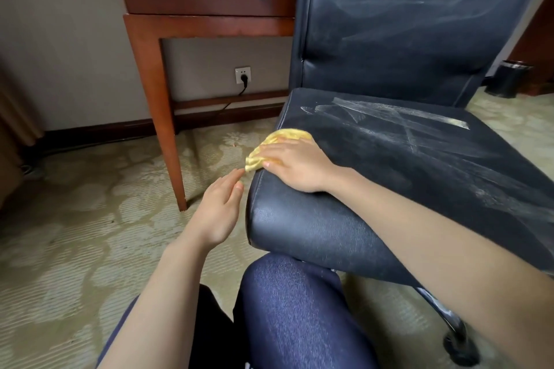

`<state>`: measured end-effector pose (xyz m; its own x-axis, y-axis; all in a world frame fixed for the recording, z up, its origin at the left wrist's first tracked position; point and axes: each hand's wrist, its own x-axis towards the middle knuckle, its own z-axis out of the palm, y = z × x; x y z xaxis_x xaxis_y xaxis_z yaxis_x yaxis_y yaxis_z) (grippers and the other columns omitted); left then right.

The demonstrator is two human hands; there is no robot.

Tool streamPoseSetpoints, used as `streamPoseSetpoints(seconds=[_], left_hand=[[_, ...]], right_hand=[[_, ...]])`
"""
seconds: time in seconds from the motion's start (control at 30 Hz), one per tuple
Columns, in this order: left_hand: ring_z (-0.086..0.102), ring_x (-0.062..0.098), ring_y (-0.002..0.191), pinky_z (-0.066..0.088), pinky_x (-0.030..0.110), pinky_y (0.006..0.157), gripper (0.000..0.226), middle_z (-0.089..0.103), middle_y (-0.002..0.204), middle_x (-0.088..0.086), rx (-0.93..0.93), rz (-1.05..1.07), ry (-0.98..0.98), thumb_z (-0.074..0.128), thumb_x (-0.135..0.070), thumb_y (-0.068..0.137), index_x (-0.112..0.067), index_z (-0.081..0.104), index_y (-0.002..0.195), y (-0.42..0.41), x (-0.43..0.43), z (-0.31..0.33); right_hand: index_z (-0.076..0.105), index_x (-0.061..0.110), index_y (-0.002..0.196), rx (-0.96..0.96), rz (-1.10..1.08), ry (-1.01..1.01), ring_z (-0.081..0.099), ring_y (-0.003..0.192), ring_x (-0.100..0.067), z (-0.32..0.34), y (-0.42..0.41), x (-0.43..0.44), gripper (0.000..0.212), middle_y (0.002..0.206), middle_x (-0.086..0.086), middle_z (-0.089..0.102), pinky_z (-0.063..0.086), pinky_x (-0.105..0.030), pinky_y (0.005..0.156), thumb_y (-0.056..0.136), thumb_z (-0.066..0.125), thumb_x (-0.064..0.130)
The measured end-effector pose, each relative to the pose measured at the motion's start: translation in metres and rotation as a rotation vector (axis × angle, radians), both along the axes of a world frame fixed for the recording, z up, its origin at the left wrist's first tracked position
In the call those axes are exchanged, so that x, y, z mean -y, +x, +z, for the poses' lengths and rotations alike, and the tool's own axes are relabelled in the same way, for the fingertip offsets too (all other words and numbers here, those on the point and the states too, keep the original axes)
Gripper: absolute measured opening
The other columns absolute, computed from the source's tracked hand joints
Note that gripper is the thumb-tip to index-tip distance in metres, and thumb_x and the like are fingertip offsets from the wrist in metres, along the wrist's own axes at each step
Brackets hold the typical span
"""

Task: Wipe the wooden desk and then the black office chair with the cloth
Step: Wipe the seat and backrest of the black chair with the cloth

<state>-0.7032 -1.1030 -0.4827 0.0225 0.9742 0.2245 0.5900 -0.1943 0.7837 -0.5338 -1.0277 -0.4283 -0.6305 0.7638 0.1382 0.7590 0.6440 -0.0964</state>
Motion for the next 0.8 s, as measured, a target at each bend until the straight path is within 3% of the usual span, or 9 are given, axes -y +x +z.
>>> streamPoseSetpoints(seconds=[0.07, 0.13, 0.2, 0.3, 0.37, 0.43, 0.6, 0.67, 0.8], left_hand=[[0.033, -0.017, 0.111, 0.017, -0.004, 0.094, 0.035, 0.046, 0.122, -0.028, 0.030, -0.033, 0.059, 0.034, -0.016, 0.102, -0.018, 0.049, 0.134, 0.003, 0.003, 0.003], [0.036, -0.020, 0.103, 0.020, -0.009, 0.083, 0.032, 0.046, 0.109, -0.034, 0.044, -0.053, 0.080, 0.035, -0.014, 0.102, -0.025, 0.051, 0.126, 0.005, 0.005, 0.005], [0.036, -0.012, 0.112, 0.020, -0.003, 0.092, 0.033, 0.050, 0.123, -0.022, 0.051, -0.056, 0.054, 0.034, -0.017, 0.102, -0.021, 0.050, 0.131, 0.004, 0.006, 0.003], [0.026, -0.006, 0.124, 0.014, 0.011, 0.103, 0.041, 0.039, 0.145, -0.005, 0.032, -0.036, -0.019, 0.032, -0.024, 0.103, -0.017, 0.039, 0.142, 0.003, 0.005, 0.001], [0.023, -0.008, 0.124, 0.012, 0.010, 0.103, 0.042, 0.035, 0.149, -0.006, 0.026, -0.040, -0.025, 0.033, -0.026, 0.102, -0.019, 0.037, 0.144, 0.003, 0.006, 0.002], [0.022, -0.008, 0.126, 0.012, 0.011, 0.105, 0.044, 0.032, 0.151, -0.007, 0.040, -0.047, -0.022, 0.038, -0.028, 0.101, -0.021, 0.036, 0.144, 0.004, 0.006, 0.003], [0.010, -0.013, 0.135, 0.007, 0.005, 0.104, 0.064, 0.015, 0.151, -0.020, 0.072, -0.201, -0.002, 0.061, -0.038, 0.086, -0.039, 0.029, 0.142, 0.007, 0.011, 0.005], [0.008, -0.015, 0.134, 0.006, 0.000, 0.101, 0.072, 0.010, 0.153, -0.021, 0.049, -0.231, -0.005, 0.067, -0.036, 0.082, -0.036, 0.030, 0.144, 0.008, 0.011, 0.005], [0.011, -0.010, 0.136, 0.008, 0.011, 0.107, 0.077, 0.012, 0.156, -0.016, 0.011, -0.243, -0.016, 0.069, -0.033, 0.082, -0.030, 0.027, 0.147, 0.010, 0.011, 0.005]], right_hand=[[0.045, 0.040, 0.136, 0.001, -0.007, 0.012, 0.024, 0.141, -0.015, -0.004, 0.003, 0.027, 0.037, 0.148, 0.016, 0.037, 0.015, -0.046, 0.114, 0.101, 0.032, 0.040], [0.040, 0.043, 0.138, 0.011, -0.026, 0.035, 0.017, 0.144, -0.016, -0.008, 0.007, 0.050, 0.038, 0.151, 0.017, 0.030, 0.010, -0.044, 0.115, 0.101, 0.032, 0.041], [0.038, 0.046, 0.138, 0.026, -0.040, 0.059, 0.013, 0.145, -0.015, -0.015, 0.011, 0.069, 0.039, 0.152, 0.020, 0.027, 0.007, -0.042, 0.115, 0.100, 0.033, 0.042], [0.044, 0.044, 0.136, 0.007, -0.080, 0.085, 0.021, 0.143, -0.019, -0.025, 0.021, 0.101, 0.038, 0.150, 0.017, 0.033, 0.010, -0.046, 0.115, 0.098, 0.040, 0.041], [0.054, 0.040, 0.129, -0.010, -0.119, 0.172, 0.037, 0.137, -0.023, -0.036, 0.031, 0.124, 0.037, 0.142, 0.013, 0.046, 0.023, -0.049, 0.112, 0.094, 0.043, 0.040], [0.057, 0.039, 0.126, -0.008, -0.158, 0.219, 0.043, 0.133, -0.021, -0.044, 0.047, 0.143, 0.039, 0.138, 0.012, 0.051, 0.026, -0.048, 0.108, 0.092, 0.038, 0.041], [0.056, 0.040, 0.126, -0.109, -0.300, 0.226, 0.041, 0.133, -0.011, -0.029, 0.086, 0.139, 0.035, 0.138, 0.016, 0.049, 0.027, -0.041, 0.108, 0.096, 0.038, 0.039], [0.054, 0.043, 0.126, -0.077, -0.302, 0.199, 0.037, 0.133, -0.004, -0.016, 0.096, 0.118, 0.033, 0.137, 0.023, 0.047, 0.031, -0.036, 0.108, 0.102, 0.033, 0.035], [0.048, 0.044, 0.132, -0.136, -0.319, 0.031, 0.031, 0.134, -0.002, 0.001, 0.104, 0.057, 0.037, 0.138, 0.026, 0.044, 0.030, -0.035, 0.109, 0.102, 0.029, 0.036]])
